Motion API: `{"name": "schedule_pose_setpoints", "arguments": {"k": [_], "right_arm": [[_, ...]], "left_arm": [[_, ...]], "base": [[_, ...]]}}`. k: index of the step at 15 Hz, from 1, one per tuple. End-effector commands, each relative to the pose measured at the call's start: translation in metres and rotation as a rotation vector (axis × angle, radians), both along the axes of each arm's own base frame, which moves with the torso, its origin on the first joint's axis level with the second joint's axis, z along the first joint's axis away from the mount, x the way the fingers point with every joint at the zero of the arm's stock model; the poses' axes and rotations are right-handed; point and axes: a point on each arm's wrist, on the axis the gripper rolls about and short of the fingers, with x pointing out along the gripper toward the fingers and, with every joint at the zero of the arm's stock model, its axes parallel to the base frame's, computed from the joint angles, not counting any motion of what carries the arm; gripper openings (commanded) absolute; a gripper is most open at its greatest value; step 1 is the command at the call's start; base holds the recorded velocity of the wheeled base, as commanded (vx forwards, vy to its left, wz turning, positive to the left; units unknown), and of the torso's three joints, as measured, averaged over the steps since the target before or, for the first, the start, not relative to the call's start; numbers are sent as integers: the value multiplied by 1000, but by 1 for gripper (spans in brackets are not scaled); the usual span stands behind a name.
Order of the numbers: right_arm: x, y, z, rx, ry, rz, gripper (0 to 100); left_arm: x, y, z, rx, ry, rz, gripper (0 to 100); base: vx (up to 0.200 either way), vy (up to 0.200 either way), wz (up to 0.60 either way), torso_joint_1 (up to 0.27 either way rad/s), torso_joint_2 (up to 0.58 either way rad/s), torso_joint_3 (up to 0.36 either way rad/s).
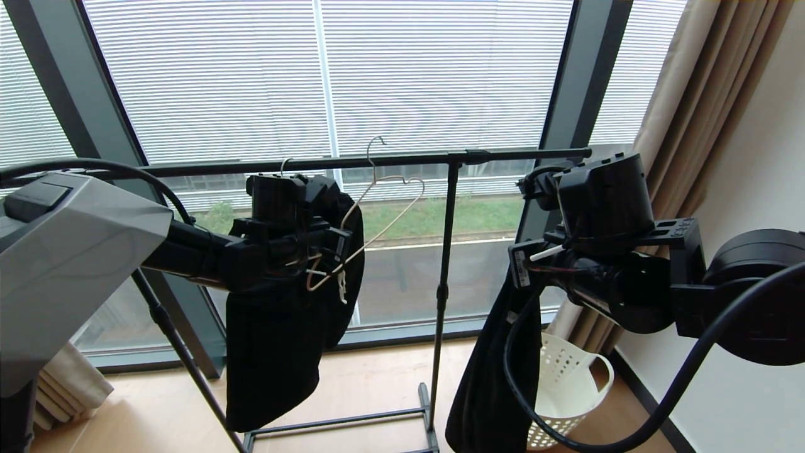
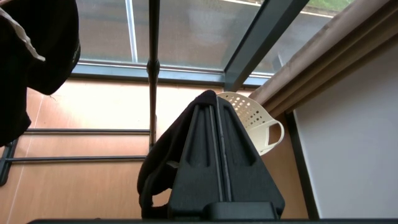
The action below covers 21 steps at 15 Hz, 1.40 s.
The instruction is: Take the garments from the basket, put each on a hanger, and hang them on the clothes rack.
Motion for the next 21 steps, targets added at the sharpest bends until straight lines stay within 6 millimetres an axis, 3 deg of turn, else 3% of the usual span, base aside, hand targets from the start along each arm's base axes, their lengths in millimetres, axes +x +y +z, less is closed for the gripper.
{"name": "schedule_pose_setpoints", "arguments": {"k": [1,4,5,10,13,14,15,18,21], "right_arm": [[0,0,0,0,0,0,0],[0,0,-1,-5,2,-2,0],[-1,-1,-2,-13,5,-6,0],[-2,-2,-5,-31,-12,-38,0],[-1,-3,-7,-40,-19,-34,0],[-1,-4,-8,-45,-16,-36,0],[4,-8,-10,-51,-11,-55,0],[16,-10,-17,-52,-10,-82,0],[26,-13,-21,-60,-38,-112,0]], "left_arm": [[-12,4,12,-3,-12,-3,0],[-40,8,17,2,4,-17,0],[-60,9,18,-1,-9,-33,0],[-134,18,-9,-2,-30,-82,0],[-180,18,-11,-20,-59,-142,0],[-186,18,-13,-18,-57,-153,0],[-202,19,-22,-9,-50,-180,0],[-225,17,-35,-23,-69,-237,0],[-225,13,-48,-9,-38,-254,0]], "base": [[0,0,0,0,0,0],[0,0,0,0,0,0],[0,0,0,0,0,0],[0,0,0,0,0,0],[0,0,0,0,0,0],[0,0,0,0,0,0],[0,0,0,0,0,0],[0,0,0,0,0,0],[0,0,0,0,0,0]]}}
